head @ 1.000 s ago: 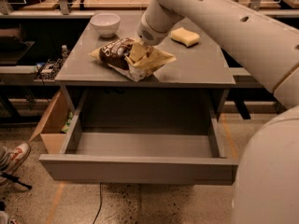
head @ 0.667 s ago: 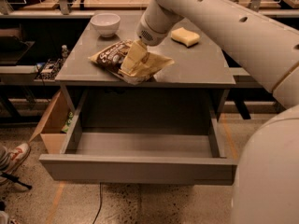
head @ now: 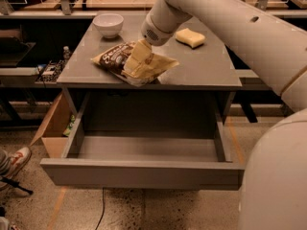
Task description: Pick brown chip bag from top drawer and place on counter
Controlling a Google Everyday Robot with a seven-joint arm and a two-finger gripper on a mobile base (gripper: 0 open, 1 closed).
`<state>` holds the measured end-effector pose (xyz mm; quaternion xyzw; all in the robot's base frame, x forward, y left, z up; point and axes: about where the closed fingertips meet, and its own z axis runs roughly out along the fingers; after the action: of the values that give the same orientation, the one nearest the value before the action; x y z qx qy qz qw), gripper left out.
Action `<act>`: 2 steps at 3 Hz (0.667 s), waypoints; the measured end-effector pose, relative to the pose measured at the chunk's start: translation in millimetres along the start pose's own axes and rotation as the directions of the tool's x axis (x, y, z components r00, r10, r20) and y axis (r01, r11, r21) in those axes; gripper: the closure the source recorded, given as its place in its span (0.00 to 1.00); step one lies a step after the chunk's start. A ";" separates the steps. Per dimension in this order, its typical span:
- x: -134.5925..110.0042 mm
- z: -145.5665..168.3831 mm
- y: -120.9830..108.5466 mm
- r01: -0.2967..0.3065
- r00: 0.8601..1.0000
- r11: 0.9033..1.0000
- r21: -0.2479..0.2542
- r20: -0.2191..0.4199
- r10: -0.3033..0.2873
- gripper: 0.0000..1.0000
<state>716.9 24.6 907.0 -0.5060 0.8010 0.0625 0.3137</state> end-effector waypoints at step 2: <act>-11.4 -45.6 -12.7 -0.014 0.995 0.999 0.035 0.103 0.010 0.00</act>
Offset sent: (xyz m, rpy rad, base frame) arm -0.0117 -0.0354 0.0787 0.1216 -0.1297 -0.0347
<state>710.9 8.3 952.5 -0.4915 0.7879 0.0761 0.3632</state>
